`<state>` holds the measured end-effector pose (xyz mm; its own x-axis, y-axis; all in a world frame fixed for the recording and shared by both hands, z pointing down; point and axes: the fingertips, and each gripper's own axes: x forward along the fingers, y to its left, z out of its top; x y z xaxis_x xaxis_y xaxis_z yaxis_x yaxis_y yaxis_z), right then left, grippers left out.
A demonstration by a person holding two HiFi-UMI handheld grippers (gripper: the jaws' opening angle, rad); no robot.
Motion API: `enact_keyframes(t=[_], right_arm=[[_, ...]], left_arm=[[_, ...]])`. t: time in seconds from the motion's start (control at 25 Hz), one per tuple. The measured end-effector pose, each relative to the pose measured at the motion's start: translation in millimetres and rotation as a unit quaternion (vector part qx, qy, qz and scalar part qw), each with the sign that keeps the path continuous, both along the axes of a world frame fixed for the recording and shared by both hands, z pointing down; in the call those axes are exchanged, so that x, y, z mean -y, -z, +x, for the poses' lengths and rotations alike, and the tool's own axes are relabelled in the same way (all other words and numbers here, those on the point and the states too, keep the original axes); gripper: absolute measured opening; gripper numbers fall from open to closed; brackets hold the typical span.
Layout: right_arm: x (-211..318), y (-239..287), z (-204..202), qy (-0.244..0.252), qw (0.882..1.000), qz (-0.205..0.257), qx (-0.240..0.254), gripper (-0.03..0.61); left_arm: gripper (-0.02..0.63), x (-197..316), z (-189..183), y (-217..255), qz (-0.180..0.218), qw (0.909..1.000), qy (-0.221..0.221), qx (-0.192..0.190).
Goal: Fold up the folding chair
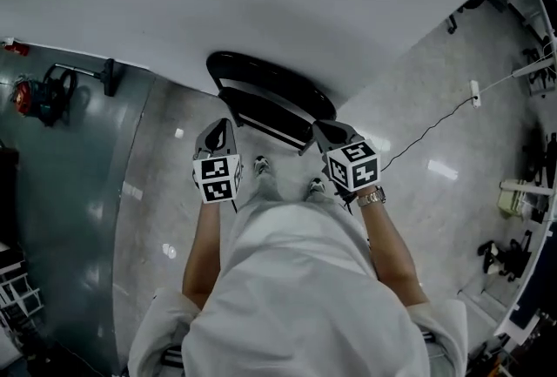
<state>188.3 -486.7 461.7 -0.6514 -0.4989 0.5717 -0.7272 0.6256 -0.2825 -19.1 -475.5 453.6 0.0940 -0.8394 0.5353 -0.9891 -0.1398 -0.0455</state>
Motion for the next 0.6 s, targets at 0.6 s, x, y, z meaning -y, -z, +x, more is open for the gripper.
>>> enact_keyframes(t=[0.6], right_arm=[[-102,-2,17,0.158,0.985,-0.017,0.067,0.005]], left_arm=[[0.011,-185,87,25,0.073,0.9778,0.168,-0.101]])
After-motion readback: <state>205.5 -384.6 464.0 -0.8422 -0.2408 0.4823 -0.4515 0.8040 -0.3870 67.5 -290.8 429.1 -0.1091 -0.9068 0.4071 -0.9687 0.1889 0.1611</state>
